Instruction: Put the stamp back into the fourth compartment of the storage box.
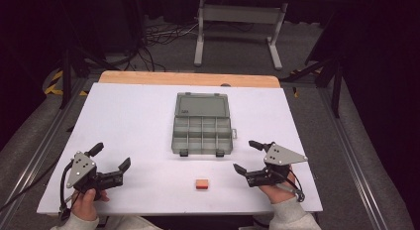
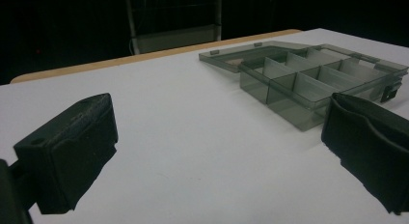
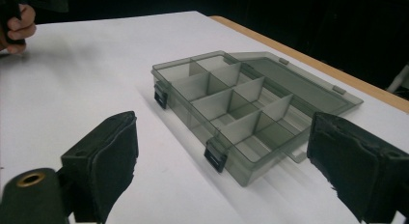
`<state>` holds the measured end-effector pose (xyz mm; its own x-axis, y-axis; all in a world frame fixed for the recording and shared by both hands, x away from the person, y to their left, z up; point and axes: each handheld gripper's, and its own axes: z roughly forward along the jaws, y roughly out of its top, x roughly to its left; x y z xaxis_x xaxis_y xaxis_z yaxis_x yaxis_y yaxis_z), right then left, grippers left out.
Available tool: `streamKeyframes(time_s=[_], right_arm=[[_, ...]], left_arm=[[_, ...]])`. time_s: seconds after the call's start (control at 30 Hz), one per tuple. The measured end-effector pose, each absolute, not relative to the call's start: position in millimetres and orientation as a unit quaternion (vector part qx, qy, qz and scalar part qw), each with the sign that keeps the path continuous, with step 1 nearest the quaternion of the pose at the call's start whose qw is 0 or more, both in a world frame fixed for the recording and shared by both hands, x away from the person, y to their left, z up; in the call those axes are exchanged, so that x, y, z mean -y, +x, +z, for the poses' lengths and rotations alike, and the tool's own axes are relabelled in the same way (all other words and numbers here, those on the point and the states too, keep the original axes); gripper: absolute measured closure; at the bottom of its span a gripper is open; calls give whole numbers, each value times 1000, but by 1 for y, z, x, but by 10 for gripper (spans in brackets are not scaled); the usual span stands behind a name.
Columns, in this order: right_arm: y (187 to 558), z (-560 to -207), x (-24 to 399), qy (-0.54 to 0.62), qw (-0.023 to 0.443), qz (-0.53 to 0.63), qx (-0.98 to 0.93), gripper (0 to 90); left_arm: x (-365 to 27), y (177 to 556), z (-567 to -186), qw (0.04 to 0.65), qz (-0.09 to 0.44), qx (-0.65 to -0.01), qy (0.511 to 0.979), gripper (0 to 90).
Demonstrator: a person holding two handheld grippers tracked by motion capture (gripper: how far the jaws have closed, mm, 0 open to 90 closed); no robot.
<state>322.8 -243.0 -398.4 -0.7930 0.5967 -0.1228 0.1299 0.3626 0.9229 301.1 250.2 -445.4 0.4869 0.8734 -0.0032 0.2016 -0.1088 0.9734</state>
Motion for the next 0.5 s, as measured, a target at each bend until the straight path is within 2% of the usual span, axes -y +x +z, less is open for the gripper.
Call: streamKeyframes(time_s=[0.5], right_arm=[[335, -389, 206, 183, 183, 517, -816, 145]], left_arm=[[-250, 301, -446, 536, 313, -398, 675, 2]])
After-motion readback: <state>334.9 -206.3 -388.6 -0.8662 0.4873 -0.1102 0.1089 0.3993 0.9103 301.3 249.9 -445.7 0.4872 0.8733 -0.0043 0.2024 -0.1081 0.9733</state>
